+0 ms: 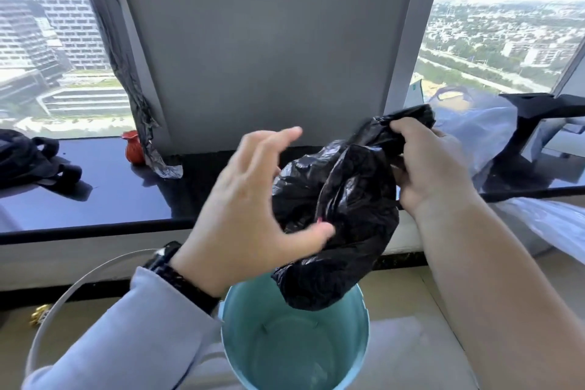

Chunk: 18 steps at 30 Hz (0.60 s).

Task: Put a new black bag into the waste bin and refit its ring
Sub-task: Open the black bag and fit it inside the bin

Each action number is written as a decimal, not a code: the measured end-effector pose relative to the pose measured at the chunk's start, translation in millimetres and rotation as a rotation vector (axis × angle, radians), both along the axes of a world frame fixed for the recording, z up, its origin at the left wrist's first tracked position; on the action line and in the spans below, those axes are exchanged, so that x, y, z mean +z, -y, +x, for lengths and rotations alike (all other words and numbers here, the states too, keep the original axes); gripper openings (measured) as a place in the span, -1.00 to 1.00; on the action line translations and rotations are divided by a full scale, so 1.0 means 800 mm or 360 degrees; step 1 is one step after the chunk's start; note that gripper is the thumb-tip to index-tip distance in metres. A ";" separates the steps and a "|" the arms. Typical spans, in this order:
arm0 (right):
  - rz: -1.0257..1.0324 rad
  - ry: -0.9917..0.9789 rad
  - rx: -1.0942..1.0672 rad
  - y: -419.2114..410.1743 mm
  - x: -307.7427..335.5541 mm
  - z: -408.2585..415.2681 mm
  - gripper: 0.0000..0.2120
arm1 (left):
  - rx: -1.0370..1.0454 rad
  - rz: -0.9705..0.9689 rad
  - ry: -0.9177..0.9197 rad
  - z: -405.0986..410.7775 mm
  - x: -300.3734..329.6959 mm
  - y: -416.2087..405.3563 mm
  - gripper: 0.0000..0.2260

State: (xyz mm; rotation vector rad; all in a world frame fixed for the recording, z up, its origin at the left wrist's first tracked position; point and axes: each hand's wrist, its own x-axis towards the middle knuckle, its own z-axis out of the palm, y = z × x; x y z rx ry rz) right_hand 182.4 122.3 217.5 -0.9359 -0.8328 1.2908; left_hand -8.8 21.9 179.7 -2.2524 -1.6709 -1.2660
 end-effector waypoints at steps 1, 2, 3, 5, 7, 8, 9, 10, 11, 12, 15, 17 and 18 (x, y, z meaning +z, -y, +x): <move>0.0006 0.0012 0.0025 0.004 -0.001 -0.008 -0.90 | -0.0018 -0.0027 -0.0059 0.012 0.000 0.002 -0.07; 0.0008 0.0026 0.0057 0.008 -0.003 -0.015 -0.91 | -0.0012 -0.0067 -0.0099 0.021 -0.002 0.004 -0.01; 0.0008 0.0044 0.0094 0.011 -0.004 -0.021 -0.90 | 0.0002 -0.0104 -0.0114 0.026 -0.006 0.004 0.02; 0.0015 0.0085 0.0180 0.018 -0.008 -0.030 -0.86 | 0.0033 -0.0155 -0.0091 0.029 -0.014 0.001 0.01; 0.0056 0.0102 0.0316 0.023 -0.010 -0.034 -0.84 | 0.0069 -0.0180 0.0071 0.024 -0.021 -0.006 -0.07; 0.0102 0.0110 0.0401 0.025 -0.010 -0.035 -0.85 | 0.0089 -0.0186 0.0200 0.020 -0.022 -0.009 -0.13; 0.0153 0.0121 0.0488 0.026 -0.010 -0.034 -0.87 | 0.0113 -0.0189 0.0315 0.015 -0.024 -0.013 -0.18; 0.0202 0.0133 0.0575 0.026 -0.009 -0.033 -0.86 | 0.0134 -0.0193 0.0397 0.010 -0.024 -0.015 -0.23; 0.0247 0.0147 0.0669 0.026 -0.009 -0.031 -0.84 | 0.0145 -0.0204 0.0458 0.005 -0.024 -0.018 -0.27; 0.0286 0.0168 0.0771 0.025 -0.008 -0.030 -0.81 | 0.0136 -0.0220 0.0524 -0.001 -0.024 -0.019 -0.31; 0.0367 0.0296 0.1045 0.026 -0.008 -0.030 -0.76 | 0.0005 -0.0303 0.0834 -0.013 -0.015 -0.020 -0.31; 0.0428 0.0450 0.1167 0.030 -0.011 -0.034 -0.75 | -0.0100 -0.0323 0.0907 -0.018 -0.007 -0.019 -0.27; 0.0472 0.0542 0.1212 0.033 -0.012 -0.036 -0.74 | -0.0139 -0.0322 0.0914 -0.019 -0.003 -0.019 -0.29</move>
